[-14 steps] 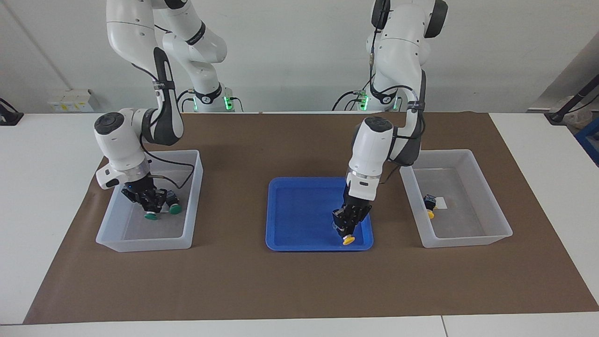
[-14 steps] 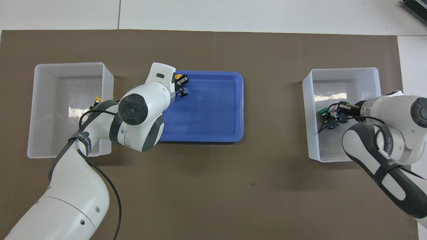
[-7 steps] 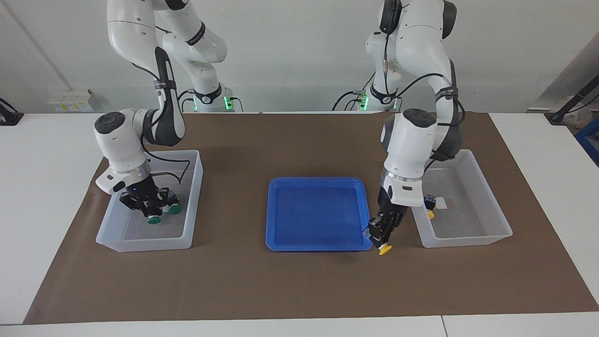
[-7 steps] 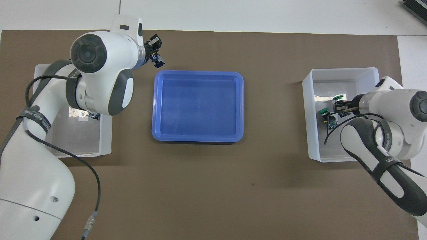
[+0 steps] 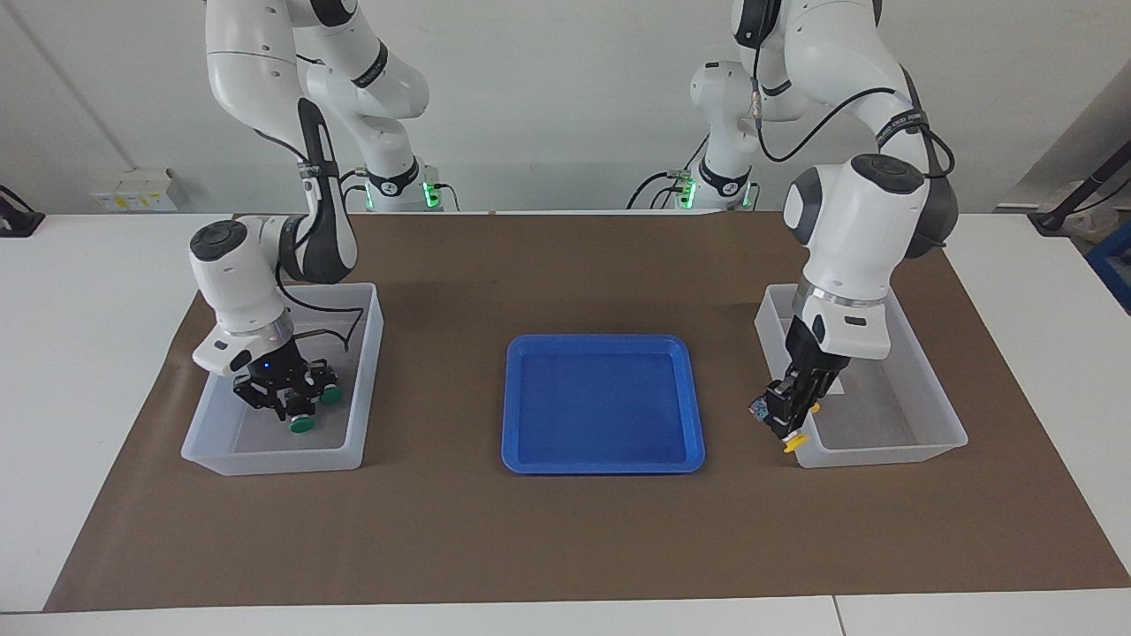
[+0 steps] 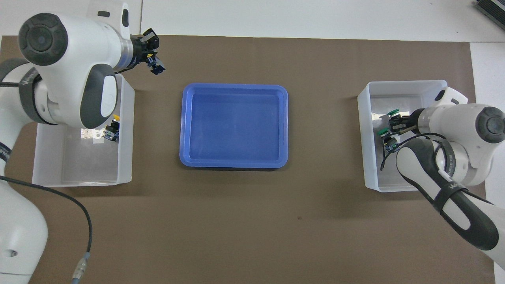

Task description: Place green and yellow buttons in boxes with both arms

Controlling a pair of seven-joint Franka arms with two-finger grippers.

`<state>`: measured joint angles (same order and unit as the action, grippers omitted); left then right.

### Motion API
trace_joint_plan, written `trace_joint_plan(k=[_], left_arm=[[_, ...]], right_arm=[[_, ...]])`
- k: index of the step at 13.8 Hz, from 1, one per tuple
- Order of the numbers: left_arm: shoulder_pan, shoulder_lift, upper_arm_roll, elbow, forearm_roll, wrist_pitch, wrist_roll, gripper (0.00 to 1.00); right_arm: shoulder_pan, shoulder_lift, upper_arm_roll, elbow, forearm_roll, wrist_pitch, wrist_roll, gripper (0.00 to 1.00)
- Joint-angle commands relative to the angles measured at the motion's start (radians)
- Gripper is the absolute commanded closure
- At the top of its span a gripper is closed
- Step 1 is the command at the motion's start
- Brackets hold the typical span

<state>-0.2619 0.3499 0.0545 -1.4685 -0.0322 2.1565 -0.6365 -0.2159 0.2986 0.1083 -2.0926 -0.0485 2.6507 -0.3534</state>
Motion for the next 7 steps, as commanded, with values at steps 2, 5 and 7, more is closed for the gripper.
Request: trace_joint_plan(k=[2, 5, 7], left_arm=[[0.013, -0.048, 0.007, -0.004, -0.02, -0.172, 0.28, 1.0], [0.036, -0.074, 0.001, -0.012, -0.021, -0.3, 0.443, 1.0], [0.056, -0.084, 0.001, -0.015, -0.023, -0.326, 0.506, 1.0]], right_arm=[[-0.005, -0.036, 0.01, 0.026, 0.004, -0.011, 0.008, 0.0], [0.0, -0.123, 0.01, 0.039, 0.004, -0.112, 0.129, 0.0], [0.004, -0.176, 0.011, 0.069, 0.004, -0.217, 0.23, 0.0]])
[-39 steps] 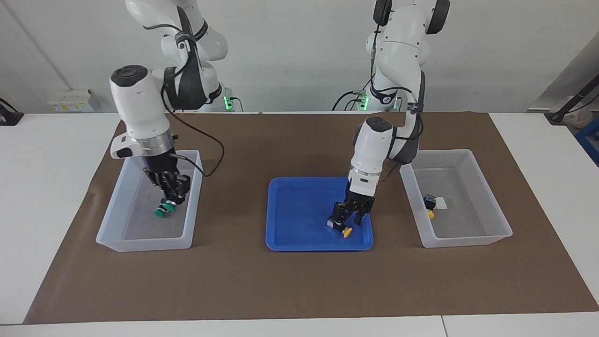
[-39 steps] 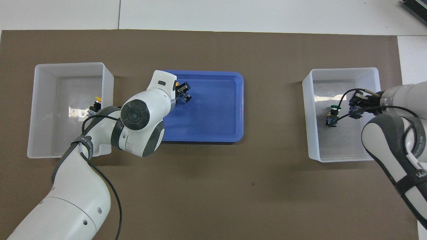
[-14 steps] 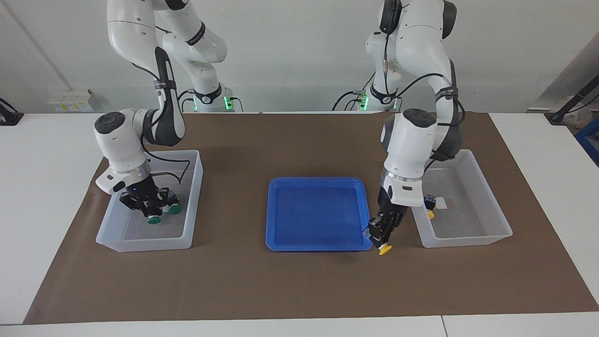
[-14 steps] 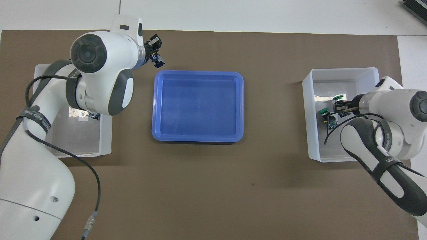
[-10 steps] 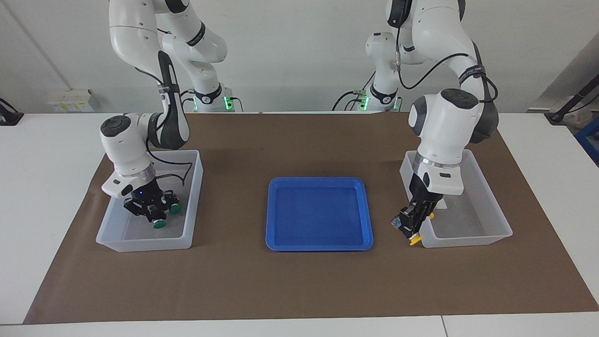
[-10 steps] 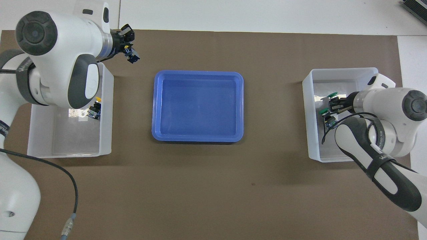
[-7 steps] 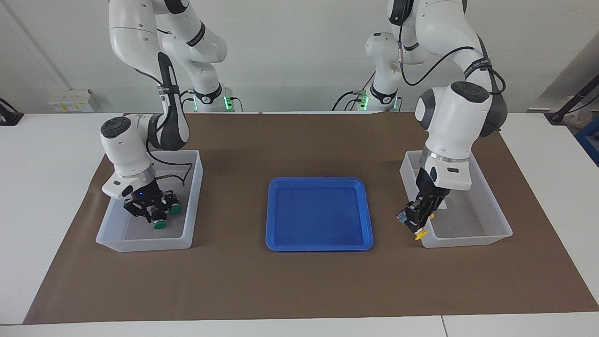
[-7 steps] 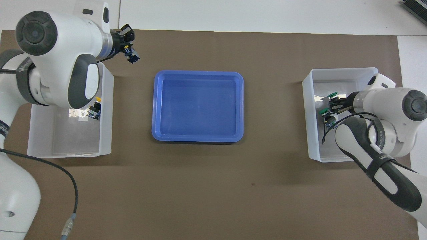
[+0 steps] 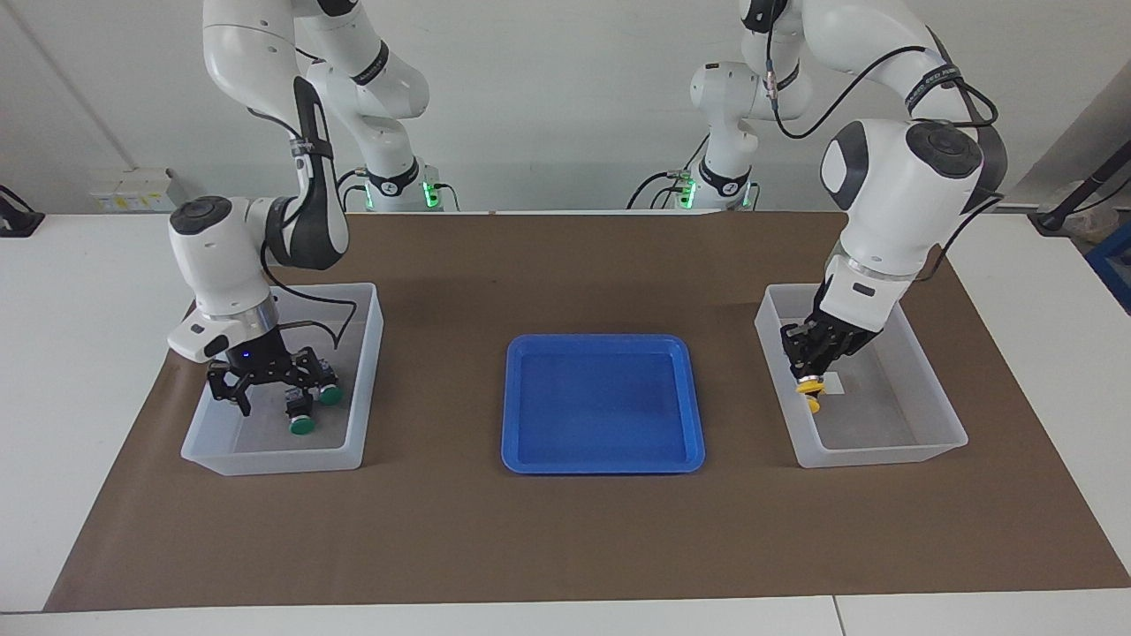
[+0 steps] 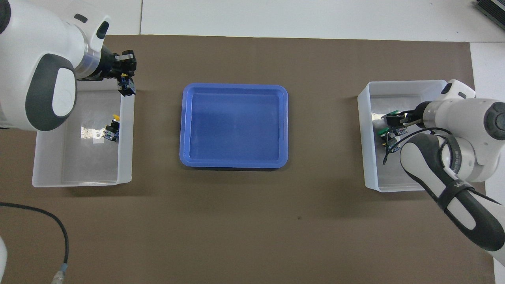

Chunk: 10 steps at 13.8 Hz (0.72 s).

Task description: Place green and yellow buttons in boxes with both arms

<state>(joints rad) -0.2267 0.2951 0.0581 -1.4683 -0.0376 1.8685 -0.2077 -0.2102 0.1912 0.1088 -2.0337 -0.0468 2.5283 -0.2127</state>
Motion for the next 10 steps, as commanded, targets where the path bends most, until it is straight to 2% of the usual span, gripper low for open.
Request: trace_joint_plan(k=[1, 4, 6, 7, 9, 10], left_arm=[[0.027, -0.042, -0.001, -0.027, -0.019, -0.046, 0.105, 1.0], [0.084, -0.096, 0.0, -0.111, -0.019, -0.031, 0.22, 1.0], [0.162, -0.132, 0.003, -0.208, -0.019, 0.051, 0.306, 1.0], [0.19, -0.164, 0.003, -0.302, -0.021, 0.152, 0.336, 1.0], [0.233, -0.243, 0.005, -0.549, -0.021, 0.434, 0.393, 1.0], [0.248, -0.25, 0.003, -0.608, -0.021, 0.516, 0.395, 1.0]], right_arm=[[0.0, -0.087, 0.012, 0.039, 0.002, -0.161, 0.154, 0.0], [0.002, -0.11, 0.014, 0.198, 0.002, -0.411, 0.318, 0.0], [0.002, -0.104, 0.014, 0.335, -0.001, -0.556, 0.346, 0.0], [0.002, -0.101, 0.014, 0.393, -0.002, -0.615, 0.346, 0.0], [0.003, -0.102, 0.031, 0.49, -0.013, -0.731, 0.348, 0.0], [0.003, -0.107, 0.04, 0.512, -0.016, -0.768, 0.349, 0.0]])
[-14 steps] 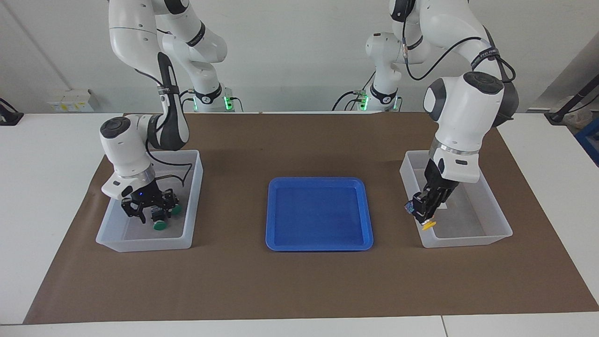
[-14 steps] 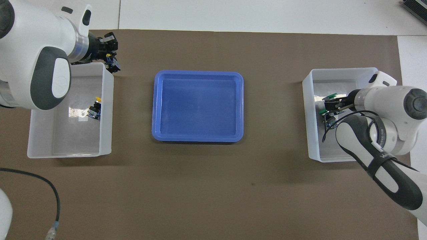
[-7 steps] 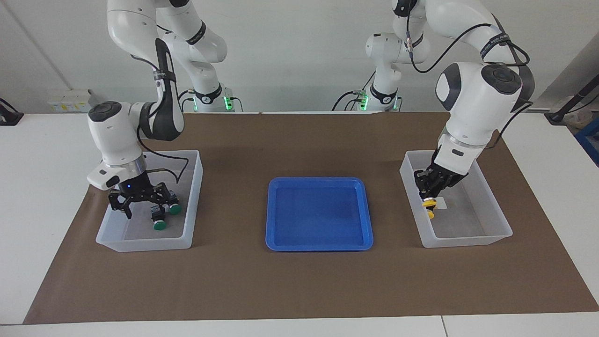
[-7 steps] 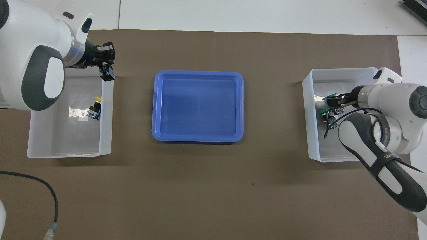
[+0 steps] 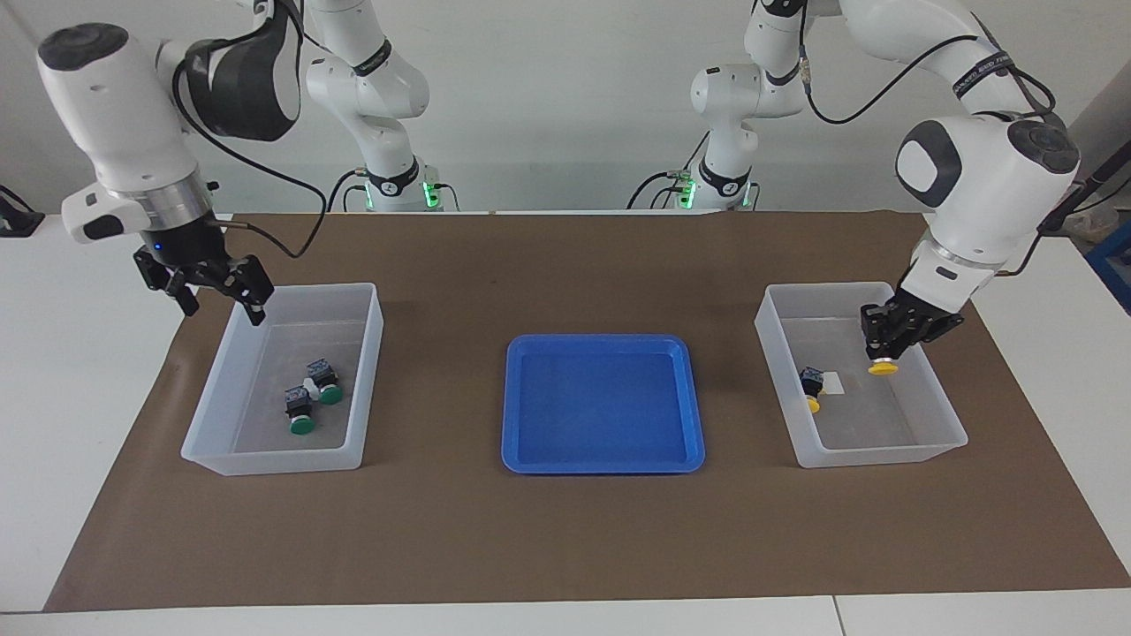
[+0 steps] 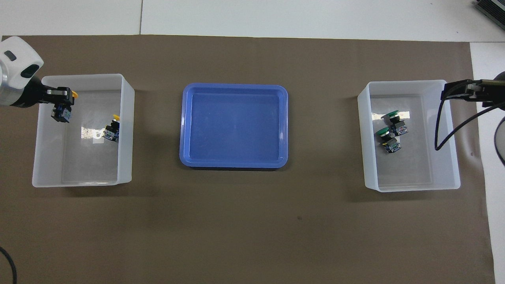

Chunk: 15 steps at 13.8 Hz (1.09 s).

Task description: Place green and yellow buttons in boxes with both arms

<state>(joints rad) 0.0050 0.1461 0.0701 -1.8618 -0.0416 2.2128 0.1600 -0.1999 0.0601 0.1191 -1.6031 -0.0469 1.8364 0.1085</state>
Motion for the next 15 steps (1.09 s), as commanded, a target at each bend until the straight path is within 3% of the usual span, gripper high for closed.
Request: trace_joint_plan(k=[1, 6, 9, 11, 12, 14, 15], left_arm=[[0.026, -0.099, -0.009, -0.23, -0.017, 0.203, 0.027, 1.0], [0.043, -0.074, -0.009, -0.302, -0.017, 0.273, 0.036, 1.0], [0.03, 0.027, -0.009, -0.33, -0.017, 0.424, 0.035, 1.0], [0.03, 0.032, -0.009, -0.33, -0.017, 0.432, 0.035, 1.0], [0.03, 0.032, -0.009, -0.33, -0.017, 0.429, 0.035, 0.83], [0.03, 0.033, -0.009, -0.327, -0.017, 0.427, 0.035, 0.14], [0.03, 0.033, -0.01, -0.321, -0.017, 0.426, 0.033, 0.05]], right_arm=[[-0.007, 0.02, 0.033, 0.075, -0.014, -0.089, 0.028, 0.0], [-0.009, 0.006, 0.033, 0.06, -0.011, -0.123, 0.027, 0.0], [-0.01, 0.003, 0.033, 0.06, -0.011, -0.154, 0.017, 0.0], [-0.024, 0.003, 0.033, 0.06, -0.004, -0.152, 0.017, 0.0], [-0.023, 0.003, 0.033, 0.06, -0.004, -0.151, 0.017, 0.0], [-0.012, -0.006, 0.031, 0.055, -0.004, -0.16, 0.019, 0.0], [-0.006, -0.011, 0.028, 0.051, -0.004, -0.169, 0.02, 0.0]])
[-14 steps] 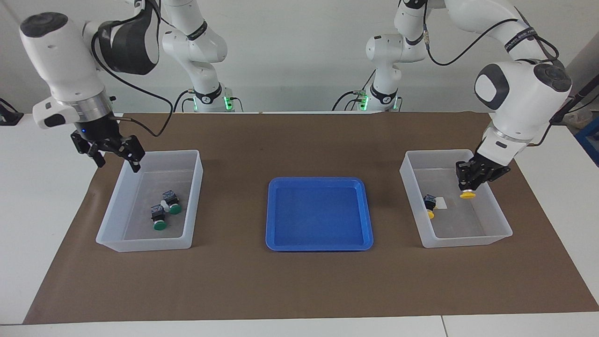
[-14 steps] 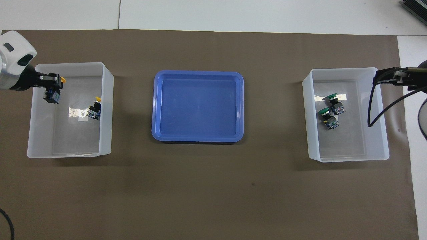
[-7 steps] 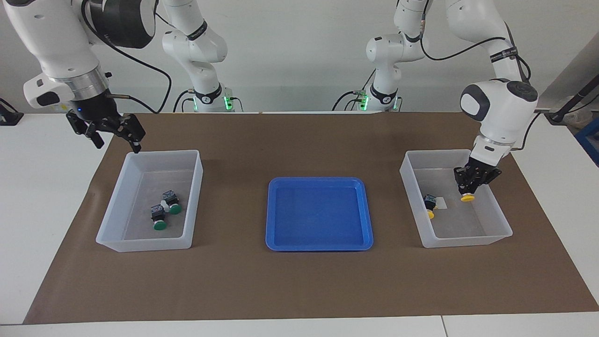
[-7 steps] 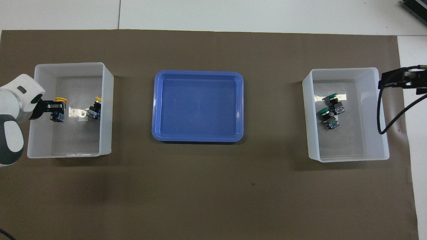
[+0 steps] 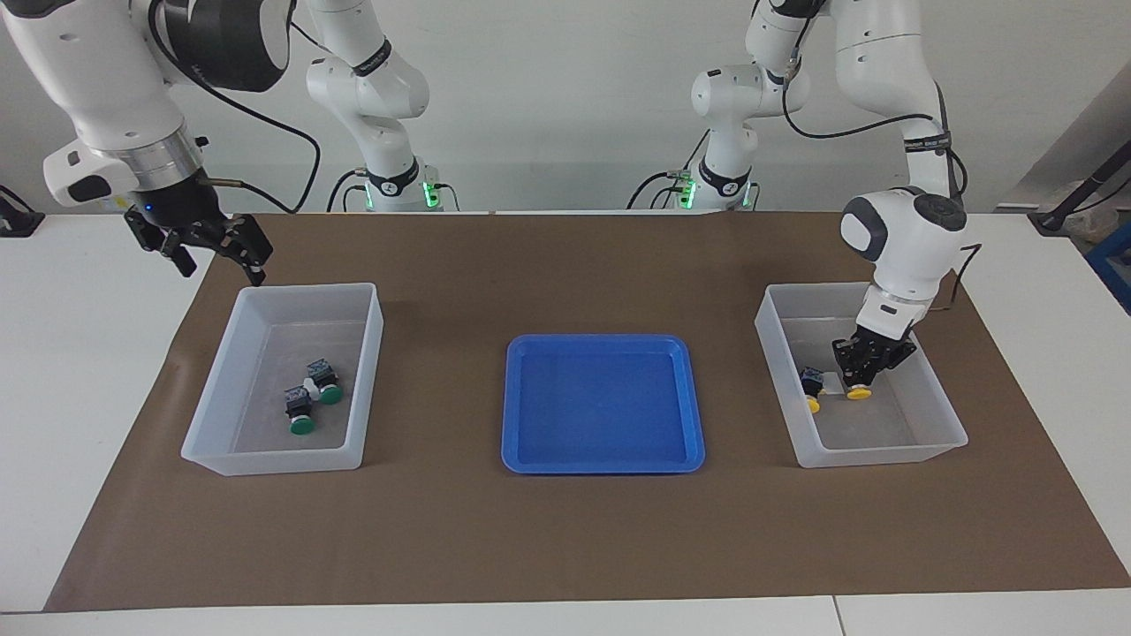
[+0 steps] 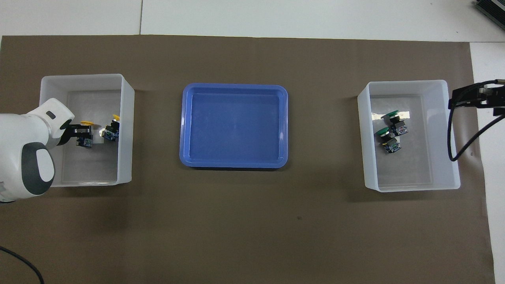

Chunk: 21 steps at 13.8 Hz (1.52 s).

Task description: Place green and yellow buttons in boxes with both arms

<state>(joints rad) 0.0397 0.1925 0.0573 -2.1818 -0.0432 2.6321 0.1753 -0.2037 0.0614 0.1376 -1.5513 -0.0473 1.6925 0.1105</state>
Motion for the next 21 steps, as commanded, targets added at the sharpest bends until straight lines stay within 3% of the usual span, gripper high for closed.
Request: trace_joint_plan(k=[1, 3, 7, 13, 16, 18, 21], left_arm=[[-0.012, -0.012, -0.001, 0.007, -0.014, 0.0, 0.015, 0.05], [-0.032, 0.001, -0.001, 0.09, -0.015, -0.106, 0.004, 0.05], [-0.032, -0.002, -0.007, 0.328, -0.015, -0.441, -0.023, 0.05], [-0.093, -0.022, -0.031, 0.632, -0.015, -0.852, -0.171, 0.05], [-0.093, -0.132, -0.06, 0.625, -0.02, -0.928, -0.174, 0.04], [-0.101, -0.168, -0.065, 0.622, -0.023, -0.995, -0.177, 0.0], [-0.129, -0.205, -0.063, 0.561, -0.021, -1.0, -0.24, 0.0]], right_arm=[[0.021, -0.018, -0.001, -0.003, -0.003, -0.028, 0.018, 0.0], [0.053, -0.025, -0.029, -0.004, -0.014, -0.056, 0.02, 0.0], [0.107, -0.049, -0.095, -0.015, -0.014, -0.145, 0.015, 0.0], [0.171, -0.06, -0.162, -0.035, -0.014, -0.151, 0.009, 0.0], [0.193, -0.109, -0.188, -0.094, -0.014, -0.155, 0.003, 0.0], [0.193, -0.127, -0.191, -0.119, -0.014, -0.157, -0.009, 0.0], [0.198, -0.121, -0.196, -0.118, -0.014, -0.169, -0.009, 0.0]])
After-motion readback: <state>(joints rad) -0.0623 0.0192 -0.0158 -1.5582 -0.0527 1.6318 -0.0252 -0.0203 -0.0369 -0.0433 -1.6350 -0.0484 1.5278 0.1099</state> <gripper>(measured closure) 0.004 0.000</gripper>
